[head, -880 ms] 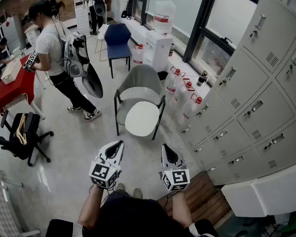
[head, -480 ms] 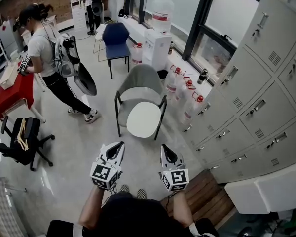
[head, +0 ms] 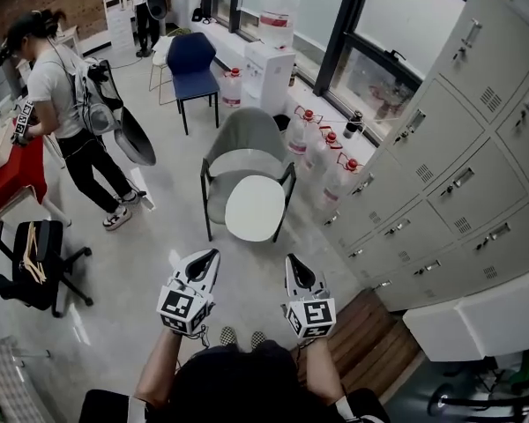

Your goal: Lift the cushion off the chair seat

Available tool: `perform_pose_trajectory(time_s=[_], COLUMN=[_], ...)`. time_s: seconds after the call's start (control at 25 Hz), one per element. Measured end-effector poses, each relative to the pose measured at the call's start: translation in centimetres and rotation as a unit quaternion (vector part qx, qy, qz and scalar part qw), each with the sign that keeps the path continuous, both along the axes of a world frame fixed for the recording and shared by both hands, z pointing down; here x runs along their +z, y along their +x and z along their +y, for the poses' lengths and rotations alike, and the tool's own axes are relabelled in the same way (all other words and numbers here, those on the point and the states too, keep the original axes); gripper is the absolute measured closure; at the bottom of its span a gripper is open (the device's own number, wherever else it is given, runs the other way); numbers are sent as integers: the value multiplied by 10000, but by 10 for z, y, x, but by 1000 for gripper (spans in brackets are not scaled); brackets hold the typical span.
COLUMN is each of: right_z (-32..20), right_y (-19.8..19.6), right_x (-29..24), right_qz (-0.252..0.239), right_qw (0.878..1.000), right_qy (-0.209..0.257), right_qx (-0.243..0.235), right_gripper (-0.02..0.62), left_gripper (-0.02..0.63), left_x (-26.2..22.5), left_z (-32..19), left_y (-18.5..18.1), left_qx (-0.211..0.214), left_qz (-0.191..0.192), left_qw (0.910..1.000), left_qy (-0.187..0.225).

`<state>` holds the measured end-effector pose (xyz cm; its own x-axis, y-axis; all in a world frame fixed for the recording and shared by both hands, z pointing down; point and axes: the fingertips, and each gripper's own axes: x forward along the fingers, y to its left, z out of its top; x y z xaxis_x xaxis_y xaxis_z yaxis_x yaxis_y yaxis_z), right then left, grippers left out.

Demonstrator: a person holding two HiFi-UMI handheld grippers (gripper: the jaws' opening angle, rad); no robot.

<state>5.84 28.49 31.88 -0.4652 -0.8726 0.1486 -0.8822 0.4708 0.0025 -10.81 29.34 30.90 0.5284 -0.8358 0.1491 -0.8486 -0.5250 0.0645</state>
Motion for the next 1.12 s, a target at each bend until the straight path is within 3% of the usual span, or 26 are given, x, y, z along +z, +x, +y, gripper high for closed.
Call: perform_pose_trajectory(time_s=[0.6, 0.84, 1.12], right_z=[-42, -91, -176], right_y=[-59, -56, -49], right_x=[7, 21, 24], right_qz=[320, 221, 229], right_qw=[9993, 9992, 9985], right_qy=[-107, -210, -225], right_qx=[-184, -260, -452], right_gripper=[566, 566, 566], left_gripper=[586, 586, 586], left_x=[10, 17, 16], left_z=[-40, -80, -161], left_y=[-57, -60, -48], left_qx=[-170, -316, -383], left_qz=[83, 23, 43], left_qw=[9998, 9995, 9993], left_qy=[49, 15, -37])
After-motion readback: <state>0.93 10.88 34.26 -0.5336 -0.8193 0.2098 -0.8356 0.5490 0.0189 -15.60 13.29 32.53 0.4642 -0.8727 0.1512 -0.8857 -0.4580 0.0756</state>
